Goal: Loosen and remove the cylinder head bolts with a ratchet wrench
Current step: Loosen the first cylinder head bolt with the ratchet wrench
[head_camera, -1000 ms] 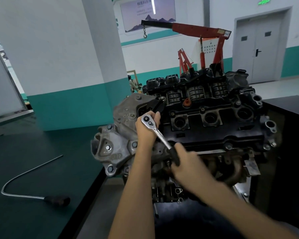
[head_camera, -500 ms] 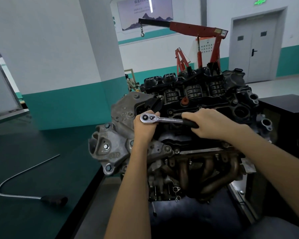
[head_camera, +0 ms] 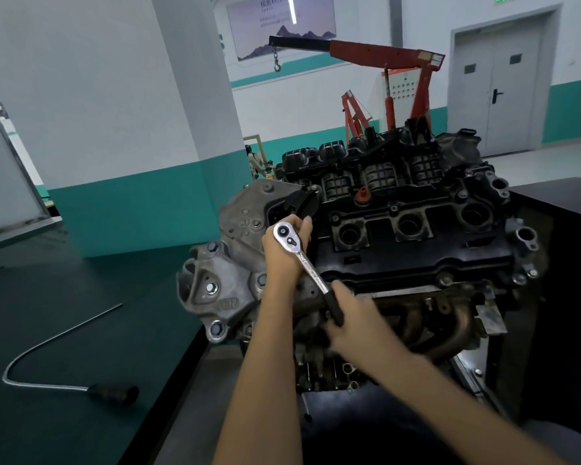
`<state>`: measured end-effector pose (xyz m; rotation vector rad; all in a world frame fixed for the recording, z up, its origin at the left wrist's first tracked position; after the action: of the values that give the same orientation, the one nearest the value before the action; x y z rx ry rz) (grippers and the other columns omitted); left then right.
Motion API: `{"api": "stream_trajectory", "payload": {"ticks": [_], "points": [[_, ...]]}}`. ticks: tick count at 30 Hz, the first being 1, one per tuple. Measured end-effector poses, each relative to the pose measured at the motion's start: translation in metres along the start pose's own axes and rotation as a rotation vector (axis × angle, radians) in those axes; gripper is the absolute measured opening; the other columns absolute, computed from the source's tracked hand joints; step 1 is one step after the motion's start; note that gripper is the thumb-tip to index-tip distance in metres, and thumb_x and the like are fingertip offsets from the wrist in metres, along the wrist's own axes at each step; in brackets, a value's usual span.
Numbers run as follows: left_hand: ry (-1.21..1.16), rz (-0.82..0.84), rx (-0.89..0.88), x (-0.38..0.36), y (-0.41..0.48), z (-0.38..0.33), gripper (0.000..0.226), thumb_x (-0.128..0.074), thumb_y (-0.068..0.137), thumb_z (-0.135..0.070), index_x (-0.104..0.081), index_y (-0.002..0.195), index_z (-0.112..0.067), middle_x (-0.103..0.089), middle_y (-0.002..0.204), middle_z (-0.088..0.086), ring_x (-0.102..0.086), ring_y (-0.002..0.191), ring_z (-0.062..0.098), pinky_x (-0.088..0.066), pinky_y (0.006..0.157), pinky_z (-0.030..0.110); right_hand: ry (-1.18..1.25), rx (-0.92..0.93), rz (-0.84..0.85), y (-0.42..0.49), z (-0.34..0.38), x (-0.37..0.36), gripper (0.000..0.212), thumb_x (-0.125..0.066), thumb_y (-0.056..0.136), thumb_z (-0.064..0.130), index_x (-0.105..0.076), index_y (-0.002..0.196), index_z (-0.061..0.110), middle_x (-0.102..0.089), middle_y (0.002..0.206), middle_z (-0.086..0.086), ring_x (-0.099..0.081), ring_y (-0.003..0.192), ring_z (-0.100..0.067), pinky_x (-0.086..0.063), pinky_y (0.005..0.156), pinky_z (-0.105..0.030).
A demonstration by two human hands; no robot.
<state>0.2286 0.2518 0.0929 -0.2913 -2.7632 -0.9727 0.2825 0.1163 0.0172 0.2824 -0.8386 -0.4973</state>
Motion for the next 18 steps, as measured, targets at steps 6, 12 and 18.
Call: {"api": "stream_trajectory", "payload": {"ticks": [6, 12, 18], "points": [[-0.057, 0.061, 0.040, -0.001, 0.002, 0.003, 0.041, -0.063, 0.091, -0.018, -0.042, 0.057, -0.011, -0.036, 0.049, -0.007, -0.032, 0.051, 0.008, -0.029, 0.052, 0.023, -0.628, 0.254, 0.193, 0.072, -0.012, 0.110, 0.031, -0.058, 0.083, 0.014, -0.050, 0.110, 0.028, -0.042, 0.064, 0.011, -0.046, 0.053, -0.013, -0.033, 0.049, -0.026], [-0.017, 0.005, 0.050, -0.003, 0.003, 0.001, 0.040, -0.061, 0.092, -0.018, -0.044, 0.061, 0.001, -0.037, 0.056, 0.008, -0.031, 0.053, 0.011, -0.028, 0.053, 0.025, -0.470, 0.144, -0.030, 0.030, -0.013, 0.065, 0.029, -0.057, 0.081, 0.020, -0.044, 0.106, 0.027, -0.055, 0.075, 0.000, -0.062, 0.078, -0.032, -0.037, 0.059, -0.030], [0.010, -0.036, -0.005, -0.002, 0.001, 0.004, 0.042, -0.061, 0.094, -0.027, -0.054, 0.062, -0.001, -0.044, 0.048, -0.006, -0.035, 0.045, 0.005, -0.028, 0.049, 0.016, 0.131, -0.083, -0.113, -0.009, 0.017, -0.037, 0.025, -0.054, 0.082, 0.018, -0.039, 0.102, 0.023, -0.062, 0.075, -0.002, -0.063, 0.073, -0.029, -0.052, 0.063, -0.037]]}}
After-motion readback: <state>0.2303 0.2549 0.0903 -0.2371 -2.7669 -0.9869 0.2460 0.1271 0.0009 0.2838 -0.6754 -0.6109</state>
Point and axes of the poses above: each hand's wrist, its own y-axis towards the middle knuckle, its own x-axis out of the back of the hand, z = x × y, the point moved 3 cm from there along y, towards the middle knuckle
